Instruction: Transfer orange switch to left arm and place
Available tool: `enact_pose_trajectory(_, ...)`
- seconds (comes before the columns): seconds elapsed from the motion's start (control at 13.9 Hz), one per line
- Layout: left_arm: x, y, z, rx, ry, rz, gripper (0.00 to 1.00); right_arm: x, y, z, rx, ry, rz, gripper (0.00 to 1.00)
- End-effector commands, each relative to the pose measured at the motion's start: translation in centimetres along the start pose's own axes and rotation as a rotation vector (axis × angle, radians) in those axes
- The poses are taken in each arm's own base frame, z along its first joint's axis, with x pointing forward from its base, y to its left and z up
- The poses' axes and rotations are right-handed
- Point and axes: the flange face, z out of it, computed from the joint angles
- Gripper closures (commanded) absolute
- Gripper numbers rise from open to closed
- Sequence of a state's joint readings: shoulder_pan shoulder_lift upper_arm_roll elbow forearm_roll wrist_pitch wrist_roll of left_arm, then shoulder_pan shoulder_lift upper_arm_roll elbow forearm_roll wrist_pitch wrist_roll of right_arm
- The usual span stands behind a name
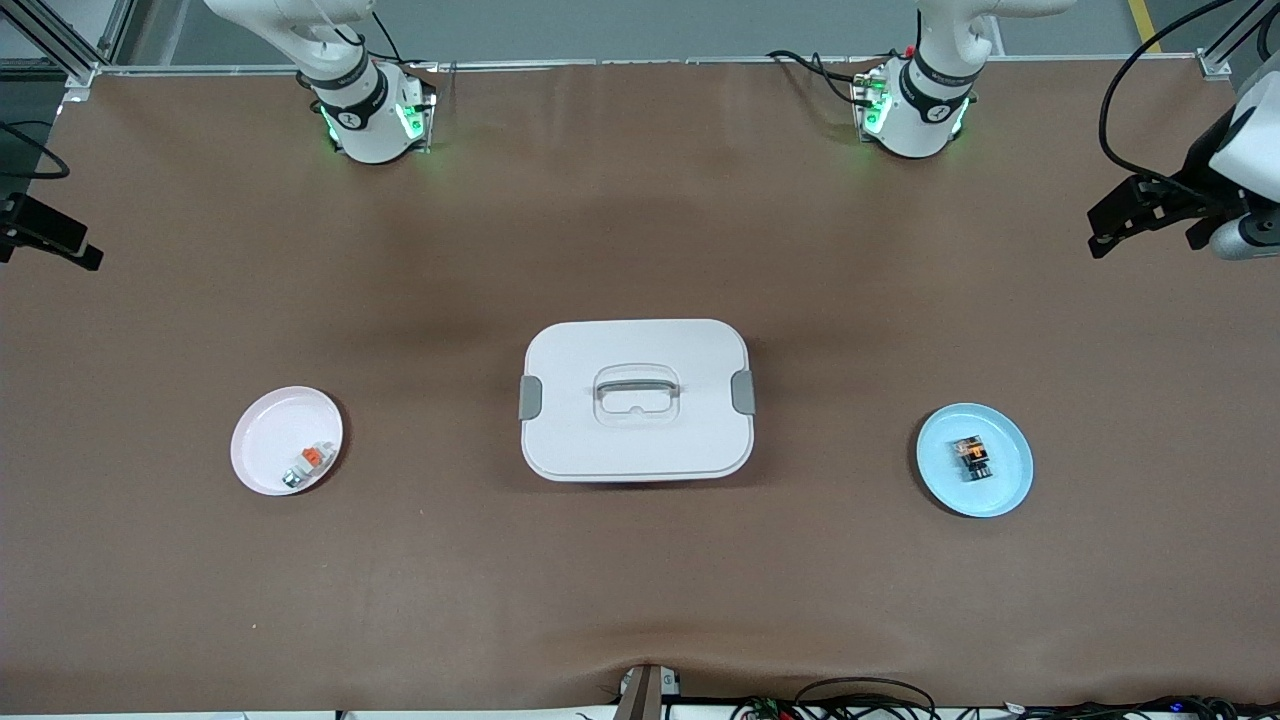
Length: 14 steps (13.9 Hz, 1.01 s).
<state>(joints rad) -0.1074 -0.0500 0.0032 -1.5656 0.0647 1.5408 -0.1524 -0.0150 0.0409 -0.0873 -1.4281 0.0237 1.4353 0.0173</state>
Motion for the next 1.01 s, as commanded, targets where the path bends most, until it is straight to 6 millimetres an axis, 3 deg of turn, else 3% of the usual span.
enact_pose_trajectory(0.0, -0.71, -0.88, -1.55, -0.017, 0.007, 0.010, 0.00, -0.99, 0.24, 0.06, 0.000, -0.008, 0.013, 0.00)
enact_pose_trajectory(0.93, -0.74, -0.78, -1.68, -0.004, -0.011, 0.020, 0.00, -1.01, 0.59, 0.05, -0.001, -0.012, 0.008, 0.00)
